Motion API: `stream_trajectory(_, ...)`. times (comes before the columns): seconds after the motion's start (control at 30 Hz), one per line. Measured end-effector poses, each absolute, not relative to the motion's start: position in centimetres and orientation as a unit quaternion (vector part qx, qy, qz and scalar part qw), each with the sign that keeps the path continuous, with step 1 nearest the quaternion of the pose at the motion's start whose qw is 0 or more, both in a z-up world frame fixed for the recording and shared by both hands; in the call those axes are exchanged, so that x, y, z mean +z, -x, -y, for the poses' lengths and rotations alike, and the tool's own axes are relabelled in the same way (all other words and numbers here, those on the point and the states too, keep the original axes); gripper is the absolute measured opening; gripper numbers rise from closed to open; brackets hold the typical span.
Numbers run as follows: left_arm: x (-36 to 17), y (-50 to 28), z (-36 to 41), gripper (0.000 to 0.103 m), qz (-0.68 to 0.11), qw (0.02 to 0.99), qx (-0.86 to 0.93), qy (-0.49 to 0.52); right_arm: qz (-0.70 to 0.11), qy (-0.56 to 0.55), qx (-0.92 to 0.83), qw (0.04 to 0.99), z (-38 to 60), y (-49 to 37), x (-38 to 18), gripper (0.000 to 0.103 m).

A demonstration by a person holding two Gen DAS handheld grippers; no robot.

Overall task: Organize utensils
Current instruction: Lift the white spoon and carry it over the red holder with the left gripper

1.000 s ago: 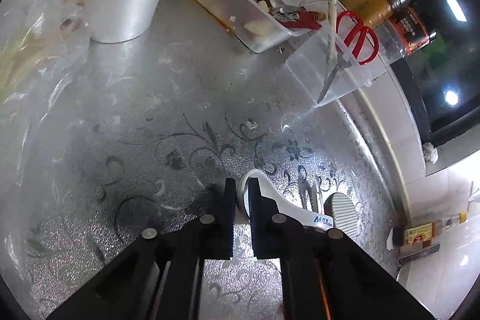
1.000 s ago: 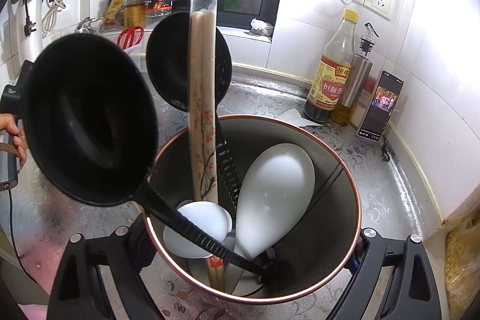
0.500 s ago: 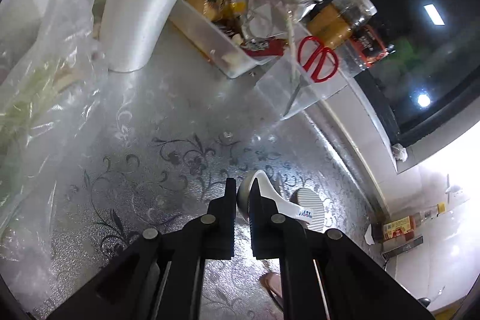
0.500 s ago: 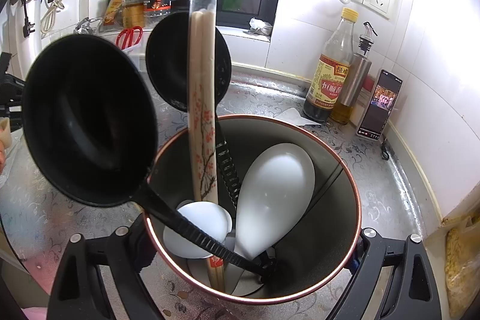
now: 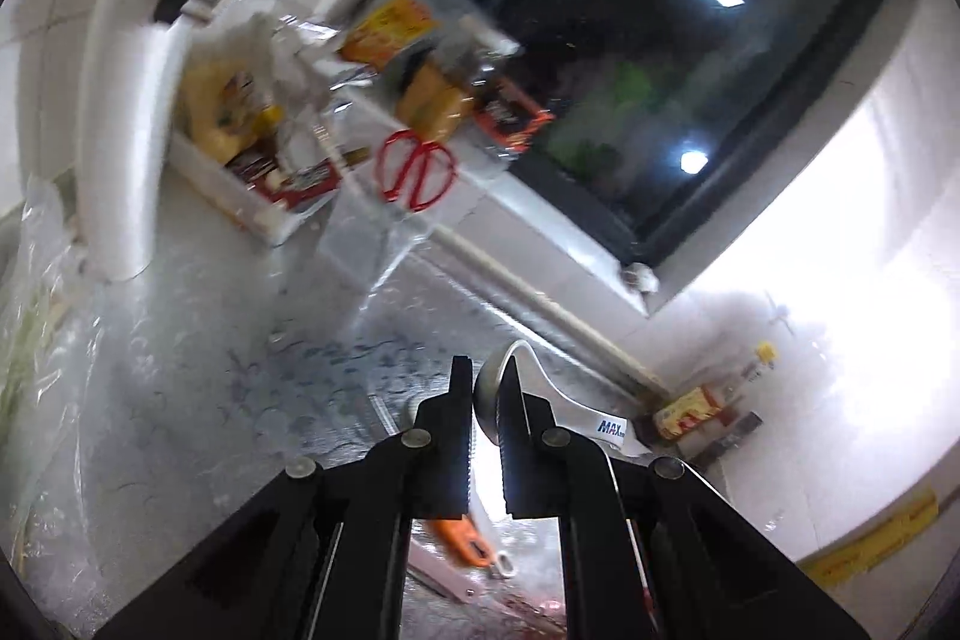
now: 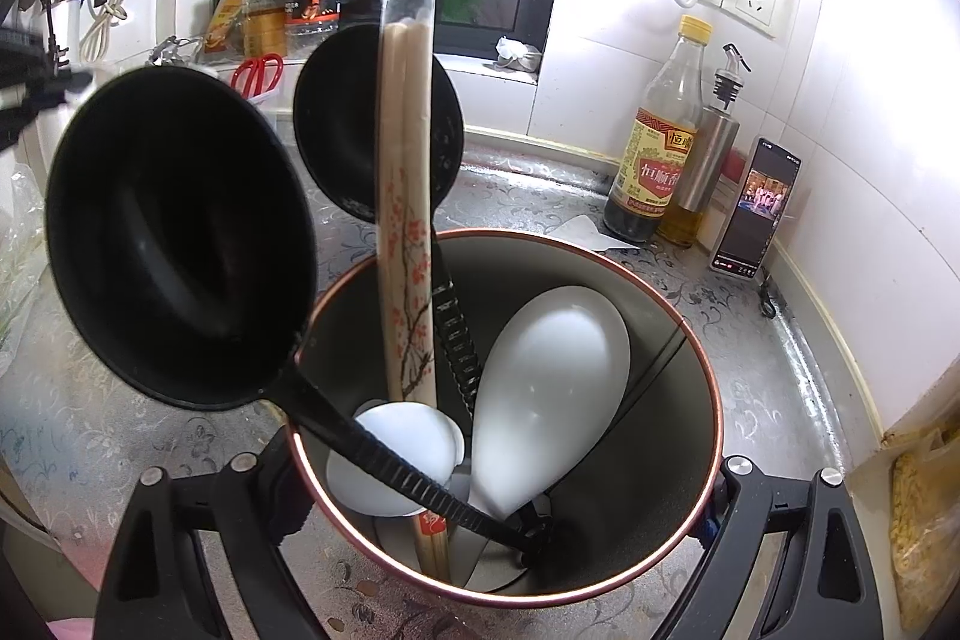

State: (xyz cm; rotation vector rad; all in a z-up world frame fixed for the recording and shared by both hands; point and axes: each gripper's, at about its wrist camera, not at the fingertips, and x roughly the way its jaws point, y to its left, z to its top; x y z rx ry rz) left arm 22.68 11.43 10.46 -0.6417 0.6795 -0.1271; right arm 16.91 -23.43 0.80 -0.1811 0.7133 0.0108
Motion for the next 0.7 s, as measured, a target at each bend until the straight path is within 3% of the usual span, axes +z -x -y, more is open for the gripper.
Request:
stream_trajectory(0.4, 15.7, -20.9, -8.3, 0.007, -0.285, 0.901, -0.152, 0.289, -0.349, 0.089, 0.006, 0.933, 23.4, -16.9, 0.8, 0.095)
stream_trajectory(0.7, 19.0, -19.5, -3.3, 0.007, -0.267, 0.916, -0.210, 0.213, -0.349, 0.089, 0.006, 0.933, 23.4, -17.0, 0.8, 0.095)
